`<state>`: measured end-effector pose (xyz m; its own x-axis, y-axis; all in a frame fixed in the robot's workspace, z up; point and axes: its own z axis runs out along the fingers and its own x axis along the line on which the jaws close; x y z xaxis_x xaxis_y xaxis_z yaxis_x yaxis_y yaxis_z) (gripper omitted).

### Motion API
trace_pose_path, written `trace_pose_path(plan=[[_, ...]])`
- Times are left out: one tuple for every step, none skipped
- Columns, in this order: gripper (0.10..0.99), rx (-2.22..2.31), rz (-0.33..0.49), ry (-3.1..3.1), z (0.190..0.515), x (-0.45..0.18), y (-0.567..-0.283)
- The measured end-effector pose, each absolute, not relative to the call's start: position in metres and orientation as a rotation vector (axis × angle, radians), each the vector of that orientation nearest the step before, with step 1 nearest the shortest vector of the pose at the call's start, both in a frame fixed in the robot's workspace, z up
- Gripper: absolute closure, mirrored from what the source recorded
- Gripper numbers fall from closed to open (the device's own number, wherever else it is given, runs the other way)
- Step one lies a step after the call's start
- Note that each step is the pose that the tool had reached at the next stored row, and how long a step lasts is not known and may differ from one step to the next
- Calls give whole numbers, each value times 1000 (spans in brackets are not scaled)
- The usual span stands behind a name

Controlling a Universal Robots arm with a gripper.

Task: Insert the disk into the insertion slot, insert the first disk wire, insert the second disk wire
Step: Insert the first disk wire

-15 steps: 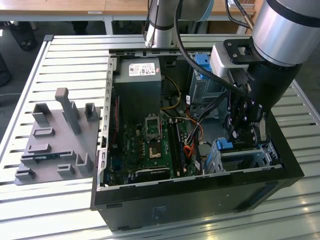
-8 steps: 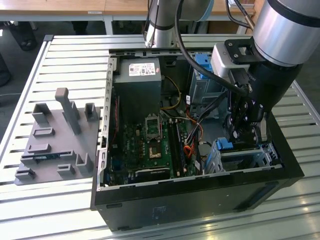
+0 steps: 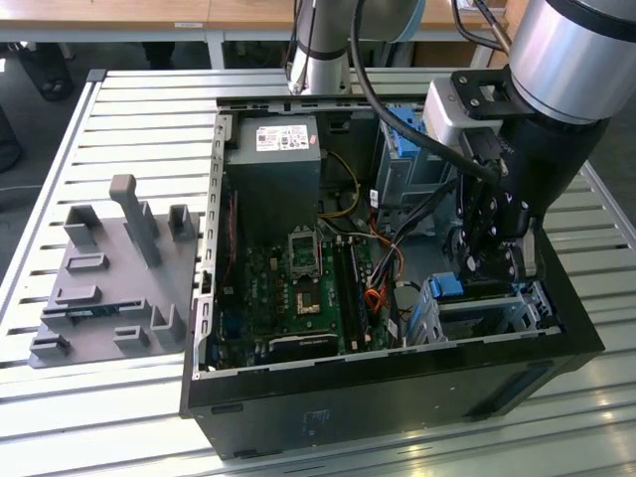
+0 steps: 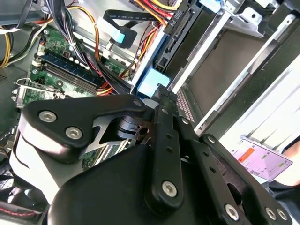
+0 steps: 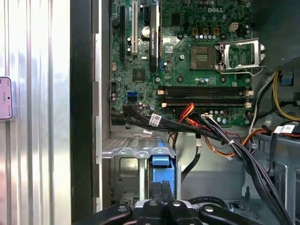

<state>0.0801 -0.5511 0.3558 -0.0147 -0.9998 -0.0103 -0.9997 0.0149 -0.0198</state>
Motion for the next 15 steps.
trace_pose_path(plan=[[980,-2190,-11,2223,357,80,-551],[980,-2190,-11,2223,358,80,-551],[980,-2190,-11,2222,358,81,-551],[980,-2190,-11,2222,358,81,-550],[980,-2190,-11,2222,359,82,-550],[980,-2190,-11,2222,359,85,-550],[980,-2190,-11,2222,358,92,-549],[980,-2190,-11,2222,358,95,-549],[980,-2190,-11,2222,358,99,-549],[980,-2190,-11,2222,358,102,-549],[980,-2190,-11,2222,358,104,-549],[980,-2190,-11,2222,358,105,-548],[980,-2190,-11,2222,358,106,-548],[980,-2190,-11,2222,358,106,-548],[980,-2190,-11,2222,358,107,-547]])
